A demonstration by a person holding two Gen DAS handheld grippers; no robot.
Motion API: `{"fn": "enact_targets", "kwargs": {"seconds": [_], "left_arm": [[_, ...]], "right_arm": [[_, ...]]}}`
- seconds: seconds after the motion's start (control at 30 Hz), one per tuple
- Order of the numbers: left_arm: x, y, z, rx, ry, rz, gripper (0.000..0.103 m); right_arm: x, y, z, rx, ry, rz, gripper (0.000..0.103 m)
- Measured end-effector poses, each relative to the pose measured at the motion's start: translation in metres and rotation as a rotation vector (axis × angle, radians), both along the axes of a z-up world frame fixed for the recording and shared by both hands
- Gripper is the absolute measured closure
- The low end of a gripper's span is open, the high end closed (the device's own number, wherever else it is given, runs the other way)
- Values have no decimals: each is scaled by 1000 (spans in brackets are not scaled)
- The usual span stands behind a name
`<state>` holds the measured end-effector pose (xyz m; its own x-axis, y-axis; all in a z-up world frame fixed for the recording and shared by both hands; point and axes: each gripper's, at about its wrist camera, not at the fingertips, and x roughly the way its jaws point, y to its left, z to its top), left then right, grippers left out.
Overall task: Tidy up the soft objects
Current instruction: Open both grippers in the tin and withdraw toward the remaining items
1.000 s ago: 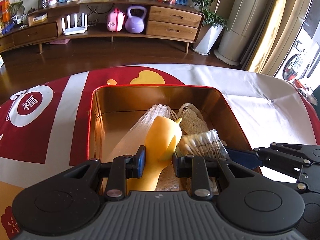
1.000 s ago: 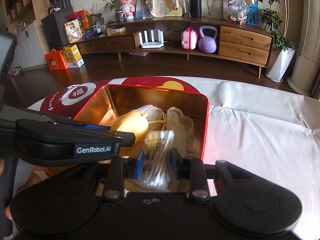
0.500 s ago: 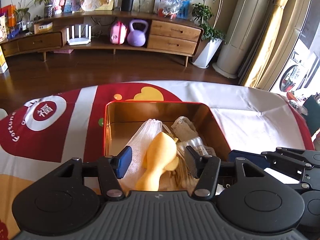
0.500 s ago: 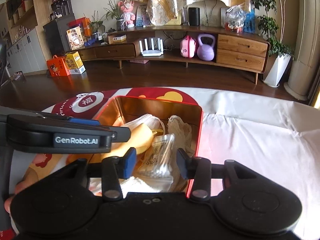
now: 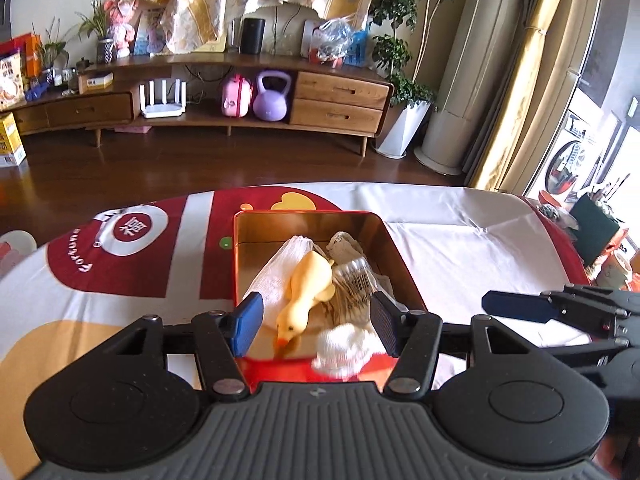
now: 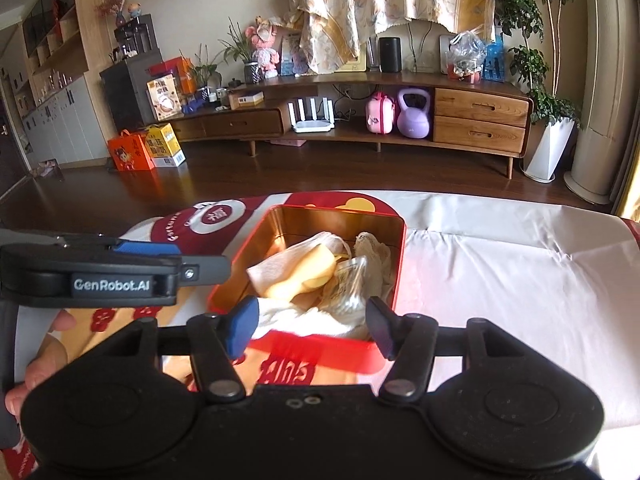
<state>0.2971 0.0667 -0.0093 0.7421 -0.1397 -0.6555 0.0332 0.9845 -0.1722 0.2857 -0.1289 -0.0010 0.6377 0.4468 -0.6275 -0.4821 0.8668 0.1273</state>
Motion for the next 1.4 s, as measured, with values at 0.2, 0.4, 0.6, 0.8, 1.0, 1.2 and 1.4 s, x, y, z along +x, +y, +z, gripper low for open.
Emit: {"fn": "enact_targets", "kwargs": {"seconds": [0.2,0.4,0.6,0.8,1.0,1.2,1.4], "left_arm": [[-40,2,14,6,-18,-2,45],[-82,1,21,16,-39,2,35],[-116,-4,21,12,-45,8,33],[-145,-13,17,6,-46,18,33],[-169,-23,18,13,-57,29,23],[-184,-29,17,36,-55,59,19],[-181,-24,1,28,-25,68,17]], "right_arm": [[-34,-8,12,24,-10,-2,37],[-71,-16,18,35,-20,-6,32],[-105,-29,12,39,-24,-21,21],[-129,-43,5,36,-17,-32,16],[-145,-58,-2,59,-12,-37,8],[-154,-66,-13,74,-26,-39,1],[-148,-66,-32,71,12,-41,0]]}}
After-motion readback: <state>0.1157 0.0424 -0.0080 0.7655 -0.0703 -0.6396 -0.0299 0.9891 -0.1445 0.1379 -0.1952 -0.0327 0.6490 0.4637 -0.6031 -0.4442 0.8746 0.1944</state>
